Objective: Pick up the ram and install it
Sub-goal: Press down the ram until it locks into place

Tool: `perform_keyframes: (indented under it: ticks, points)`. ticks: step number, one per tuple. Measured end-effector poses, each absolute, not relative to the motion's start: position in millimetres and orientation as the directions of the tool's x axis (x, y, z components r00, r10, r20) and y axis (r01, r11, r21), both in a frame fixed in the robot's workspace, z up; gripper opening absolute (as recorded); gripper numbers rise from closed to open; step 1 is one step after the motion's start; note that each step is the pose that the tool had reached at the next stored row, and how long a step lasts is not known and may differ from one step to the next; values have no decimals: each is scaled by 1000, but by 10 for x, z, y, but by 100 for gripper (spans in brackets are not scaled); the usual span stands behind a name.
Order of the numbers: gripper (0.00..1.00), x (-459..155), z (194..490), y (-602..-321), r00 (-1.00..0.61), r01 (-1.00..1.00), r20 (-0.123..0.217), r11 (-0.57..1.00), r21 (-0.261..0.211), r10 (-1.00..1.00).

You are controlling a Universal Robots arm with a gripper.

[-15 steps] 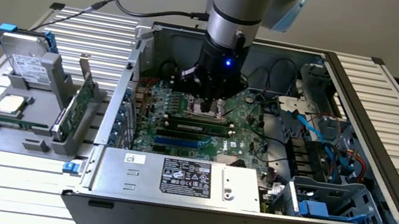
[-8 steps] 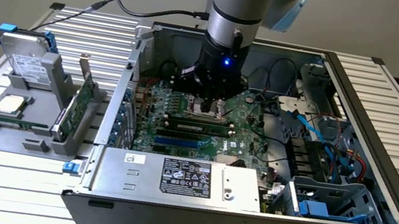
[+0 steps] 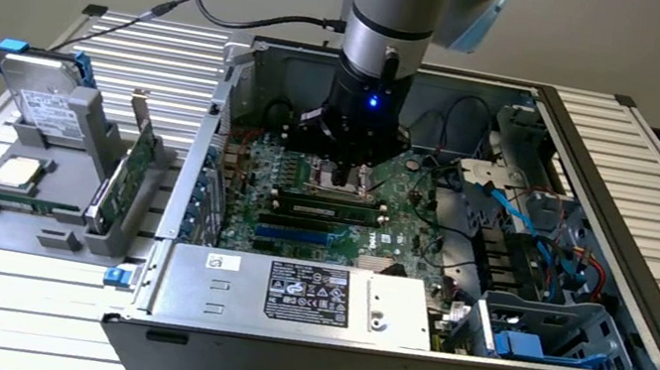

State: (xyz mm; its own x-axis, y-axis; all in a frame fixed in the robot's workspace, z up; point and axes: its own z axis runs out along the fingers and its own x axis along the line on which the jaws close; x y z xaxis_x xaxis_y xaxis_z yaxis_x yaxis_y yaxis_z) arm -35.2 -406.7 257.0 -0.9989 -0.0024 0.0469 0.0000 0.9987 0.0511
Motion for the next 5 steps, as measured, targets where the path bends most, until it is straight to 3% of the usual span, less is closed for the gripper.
perform_keyframes:
  ticks: [5]
  points:
    - [10,-351,2570,-4067,-999,0,47,999,51,-2]
